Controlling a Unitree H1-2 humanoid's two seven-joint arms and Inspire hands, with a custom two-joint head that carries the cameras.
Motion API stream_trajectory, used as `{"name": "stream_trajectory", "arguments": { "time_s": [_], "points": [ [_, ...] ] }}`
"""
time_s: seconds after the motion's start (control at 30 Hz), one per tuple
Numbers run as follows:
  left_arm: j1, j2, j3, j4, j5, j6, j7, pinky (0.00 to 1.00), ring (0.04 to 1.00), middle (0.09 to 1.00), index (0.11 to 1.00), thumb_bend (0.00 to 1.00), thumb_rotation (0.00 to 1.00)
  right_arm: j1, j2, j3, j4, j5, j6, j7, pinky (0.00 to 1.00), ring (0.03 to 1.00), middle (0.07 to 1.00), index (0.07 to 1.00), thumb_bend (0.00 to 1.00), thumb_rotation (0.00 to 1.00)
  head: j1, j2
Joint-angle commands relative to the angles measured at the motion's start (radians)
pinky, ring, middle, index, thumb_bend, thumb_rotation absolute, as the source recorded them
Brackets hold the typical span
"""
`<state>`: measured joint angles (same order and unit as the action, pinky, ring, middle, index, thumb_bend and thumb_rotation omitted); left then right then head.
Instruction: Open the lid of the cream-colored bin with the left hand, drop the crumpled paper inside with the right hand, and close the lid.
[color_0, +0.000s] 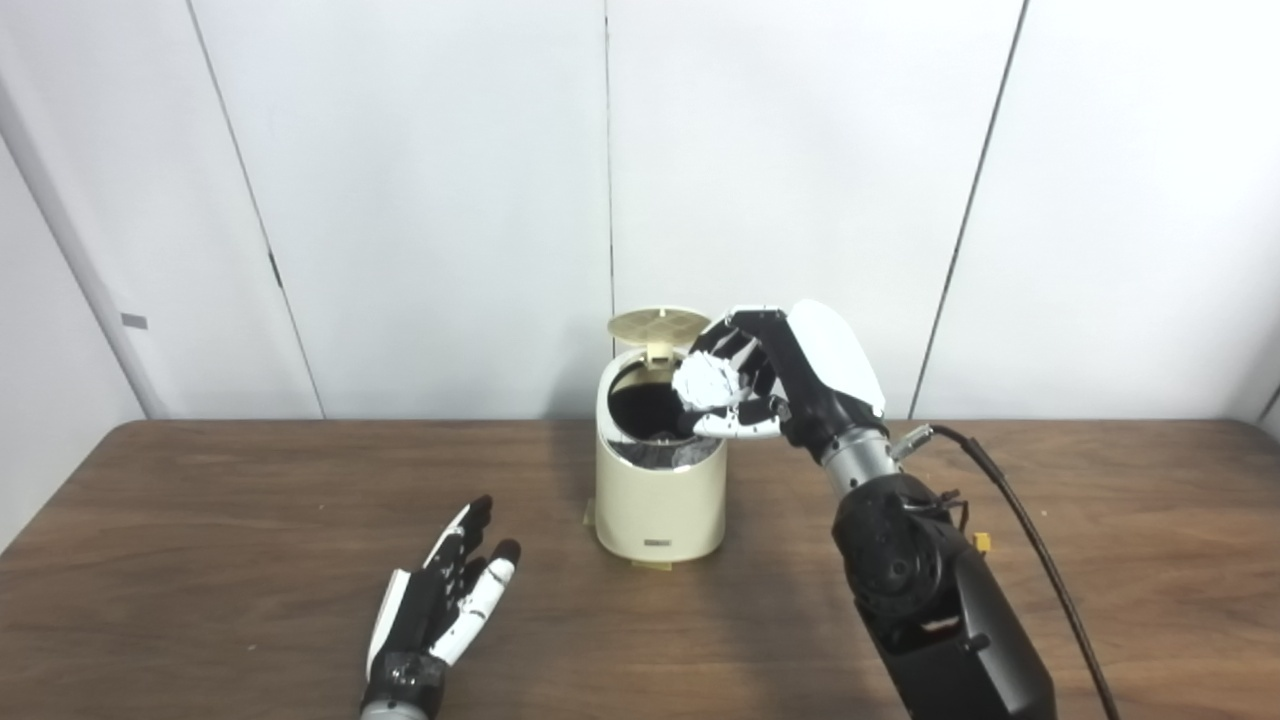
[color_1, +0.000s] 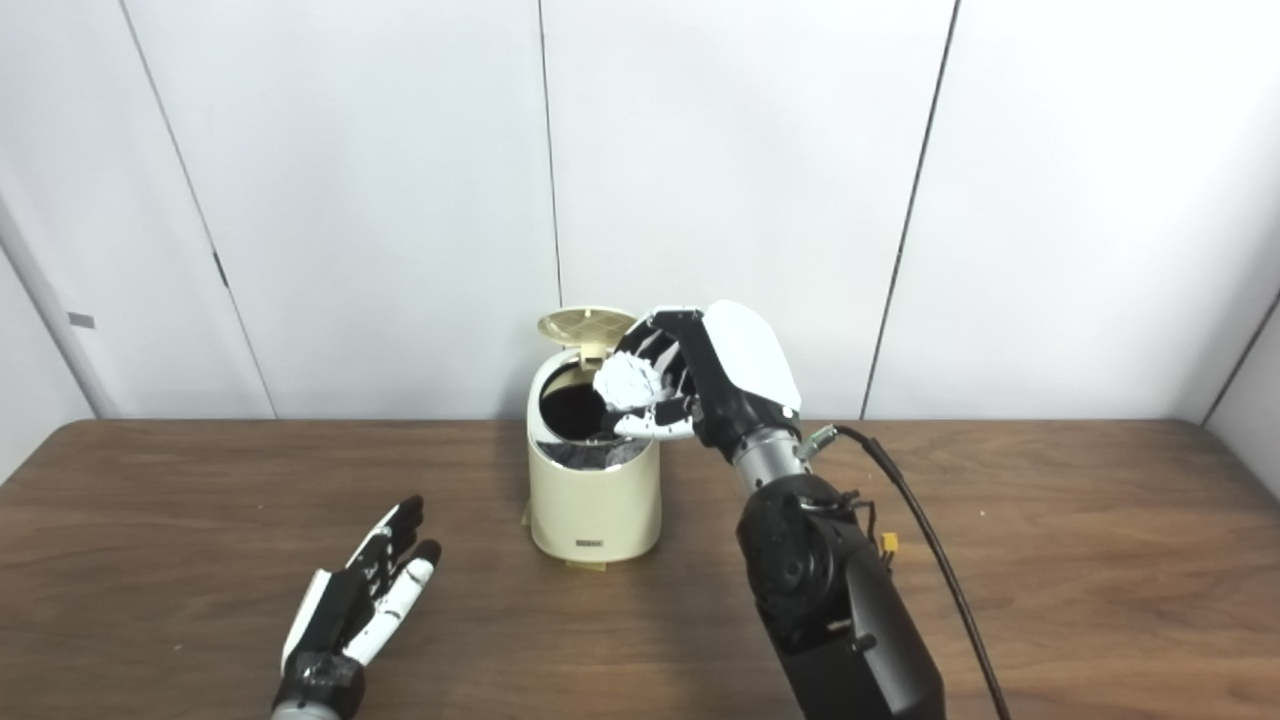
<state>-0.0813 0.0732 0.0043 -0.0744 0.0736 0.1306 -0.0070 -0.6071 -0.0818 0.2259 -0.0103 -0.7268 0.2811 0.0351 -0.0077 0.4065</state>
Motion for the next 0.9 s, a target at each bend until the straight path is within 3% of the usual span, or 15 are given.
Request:
{"name": "stream_trajectory", "arguments": {
  "time_s": [0.0,0.37,0.87],
  "points": [
    [-0.01,-0.002,0.002,0.005,-0.006,0.006,0.0,1.0,0.984,0.955,0.975,0.56,0.6,-0.064,0.001,-0.011,-0.004,0.005,-0.025,-0.036,0.33,0.372,0.502,0.525,0.51,0.0,-0.001,0.001],
    [-0.008,-0.014,0.008,-0.013,-0.006,0.022,0.008,1.0,0.987,0.95,0.991,0.56,0.59,-0.112,0.035,-0.002,0.105,0.035,-0.048,-0.114,0.28,0.382,0.503,0.534,0.49,0.0,0.002,0.015],
    [-0.016,-0.015,0.013,-0.008,-0.006,0.008,0.006,1.0,0.985,0.958,0.981,0.57,0.6,-0.135,0.043,0.045,0.17,0.026,-0.074,-0.145,0.28,0.387,0.505,0.526,0.49,0.0,-0.001,0.023]
  ]
}}
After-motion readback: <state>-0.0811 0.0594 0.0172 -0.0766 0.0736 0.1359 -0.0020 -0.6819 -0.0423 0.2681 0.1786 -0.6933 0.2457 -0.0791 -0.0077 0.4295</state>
